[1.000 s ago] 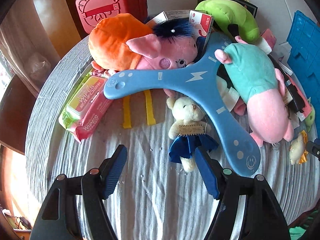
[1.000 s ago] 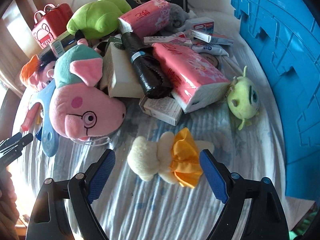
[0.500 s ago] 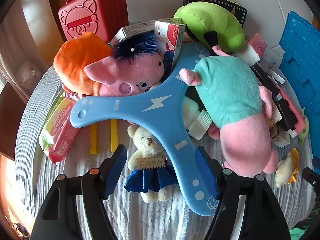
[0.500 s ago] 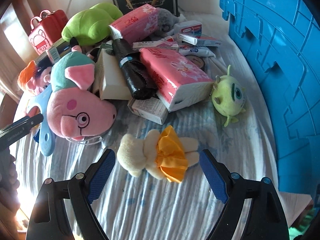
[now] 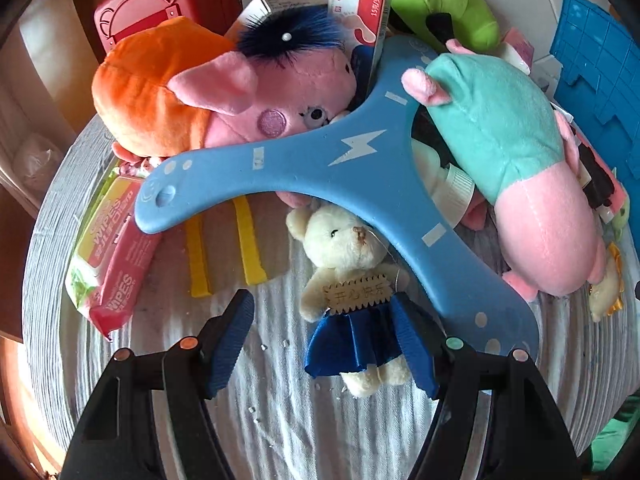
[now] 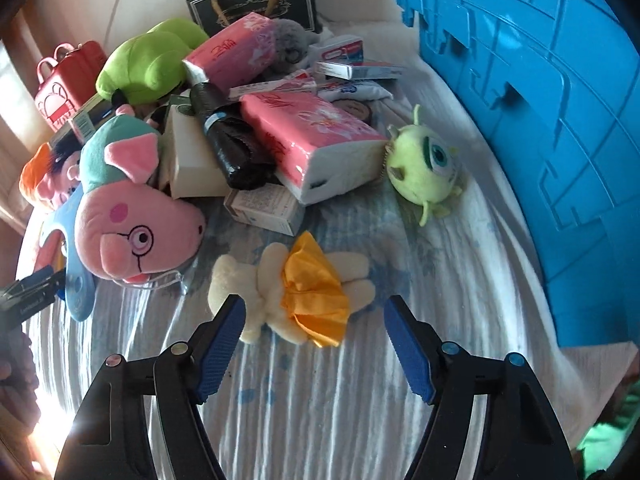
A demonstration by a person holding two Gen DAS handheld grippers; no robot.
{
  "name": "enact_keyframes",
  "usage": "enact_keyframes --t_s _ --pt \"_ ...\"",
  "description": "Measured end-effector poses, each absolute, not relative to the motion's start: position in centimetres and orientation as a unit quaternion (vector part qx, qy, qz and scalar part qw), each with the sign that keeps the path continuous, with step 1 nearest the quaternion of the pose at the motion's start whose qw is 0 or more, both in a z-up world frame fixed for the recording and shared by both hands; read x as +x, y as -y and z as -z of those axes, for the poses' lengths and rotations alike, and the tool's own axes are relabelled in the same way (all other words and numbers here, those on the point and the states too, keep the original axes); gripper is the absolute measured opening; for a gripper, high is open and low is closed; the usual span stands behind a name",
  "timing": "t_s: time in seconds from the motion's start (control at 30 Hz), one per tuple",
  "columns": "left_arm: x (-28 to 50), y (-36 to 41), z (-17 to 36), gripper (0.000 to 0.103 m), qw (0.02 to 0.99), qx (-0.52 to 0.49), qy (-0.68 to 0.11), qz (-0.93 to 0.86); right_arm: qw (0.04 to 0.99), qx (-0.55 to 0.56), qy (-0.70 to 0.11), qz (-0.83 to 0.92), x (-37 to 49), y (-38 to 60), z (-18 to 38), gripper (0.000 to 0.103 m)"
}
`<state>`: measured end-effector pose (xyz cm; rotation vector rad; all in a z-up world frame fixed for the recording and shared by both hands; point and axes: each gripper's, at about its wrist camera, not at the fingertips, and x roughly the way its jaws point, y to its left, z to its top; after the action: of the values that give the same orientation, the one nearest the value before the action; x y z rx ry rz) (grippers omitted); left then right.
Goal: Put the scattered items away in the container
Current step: 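Grasp the blue-dress teddy bear with the left tool while the right grasps the cream plush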
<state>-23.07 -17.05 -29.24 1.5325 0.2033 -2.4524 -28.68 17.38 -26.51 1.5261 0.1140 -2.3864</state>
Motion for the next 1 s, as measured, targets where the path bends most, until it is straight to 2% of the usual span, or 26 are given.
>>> enact_keyframes --t_s 0.13,0.3,0.33,0.37,0.47,0.7,0.73,0.77,0.8,1.0 --pt "-24.3 16.6 30.6 0.070 0.118 0.534 -0.068 0.834 0.140 0.536 -0.044 0.831 -28.7 -17.6 26.7 0.072" --pt "-24.7 16.7 31.3 0.070 0.130 0.531 -0.092 0.832 0.173 0.538 -0.051 0.824 -29.1 -16.3 27.2 0.073" --pt "-24.6 16.7 31.3 0.063 0.129 0.530 -0.094 0.833 0.180 0.536 -0.056 0.823 -29.0 -16.0 27.2 0.074" --pt "-24.3 16.6 31.2 0.051 0.127 0.527 -0.096 0.835 0.187 0.534 -0.061 0.822 -29.0 -15.6 27.3 0.074" --pt "-23.4 16.6 30.9 0.037 0.128 0.526 -0.097 0.835 0.201 0.530 -0.086 0.819 -28.7 -14.5 27.6 0.074" --pt "-21.8 16.2 30.8 0.037 0.133 0.526 -0.090 0.835 0.211 0.525 -0.124 0.815 -28.4 -13.4 28.6 0.074" --pt "-21.7 16.3 30.9 0.037 0.136 0.526 -0.092 0.835 0.213 0.526 -0.127 0.814 -28.5 -13.5 28.8 0.076" --pt "-21.7 16.4 30.9 0.037 0.137 0.525 -0.095 0.835 0.218 0.529 -0.130 0.810 -28.7 -13.5 29.0 0.083" --pt "-21.6 16.4 30.8 0.037 0.139 0.524 -0.097 0.835 0.223 0.531 -0.135 0.806 -28.8 -13.3 29.4 0.085" --pt "-21.3 16.4 30.9 0.037 0.146 0.525 -0.094 0.833 0.236 0.502 -0.167 0.815 -29.3 -12.1 30.6 0.085"
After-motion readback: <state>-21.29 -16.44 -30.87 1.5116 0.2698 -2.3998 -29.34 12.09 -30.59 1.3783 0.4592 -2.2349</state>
